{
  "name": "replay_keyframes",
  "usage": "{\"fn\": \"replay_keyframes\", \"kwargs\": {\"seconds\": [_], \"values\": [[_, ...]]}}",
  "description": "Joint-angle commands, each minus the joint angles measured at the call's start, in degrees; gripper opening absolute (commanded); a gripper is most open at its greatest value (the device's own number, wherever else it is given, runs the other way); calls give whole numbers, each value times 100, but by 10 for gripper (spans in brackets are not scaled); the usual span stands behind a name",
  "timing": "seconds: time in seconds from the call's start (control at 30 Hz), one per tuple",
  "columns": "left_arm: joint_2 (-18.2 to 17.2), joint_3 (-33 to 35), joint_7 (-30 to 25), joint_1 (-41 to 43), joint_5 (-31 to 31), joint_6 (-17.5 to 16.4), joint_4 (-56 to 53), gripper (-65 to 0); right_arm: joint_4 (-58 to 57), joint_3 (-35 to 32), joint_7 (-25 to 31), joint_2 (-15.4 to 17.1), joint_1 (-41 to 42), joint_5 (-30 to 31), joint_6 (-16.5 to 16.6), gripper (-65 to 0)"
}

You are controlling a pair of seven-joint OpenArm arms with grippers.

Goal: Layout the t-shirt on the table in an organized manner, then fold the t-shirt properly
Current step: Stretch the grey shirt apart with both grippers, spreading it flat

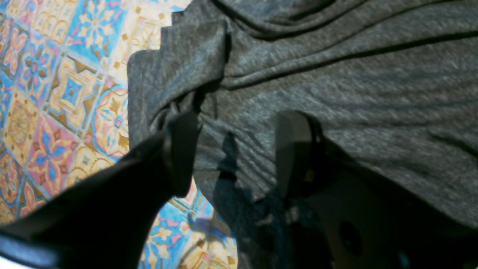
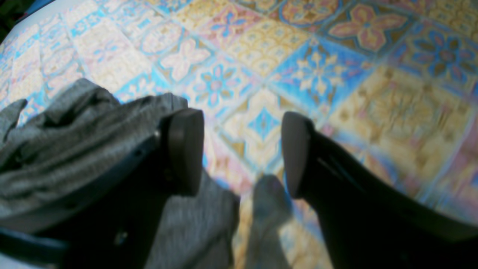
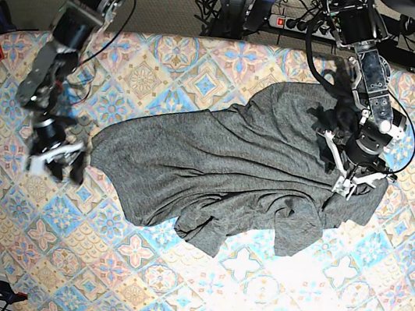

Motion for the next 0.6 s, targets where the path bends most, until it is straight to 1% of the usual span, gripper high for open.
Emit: {"fn": "replay_keyframes", "kwargs": {"seconds": [0.0, 0.2, 0.43, 0.57], "values": [[-26, -3, -104, -101, -63, 34, 116, -321, 65, -5, 146, 54, 107, 75, 44, -327], [-26, -3, -104, -83, -63, 34, 116, -321, 48, -5, 146, 54, 107, 75, 44, -327], [-26, -3, -104, -83, -45, 34, 116, -321, -708, -14, 181, 54, 107, 67, 44, -327], [-26, -3, -104, -83, -45, 34, 116, -321, -726, -14, 154, 37, 81, 67, 44, -327]]}}
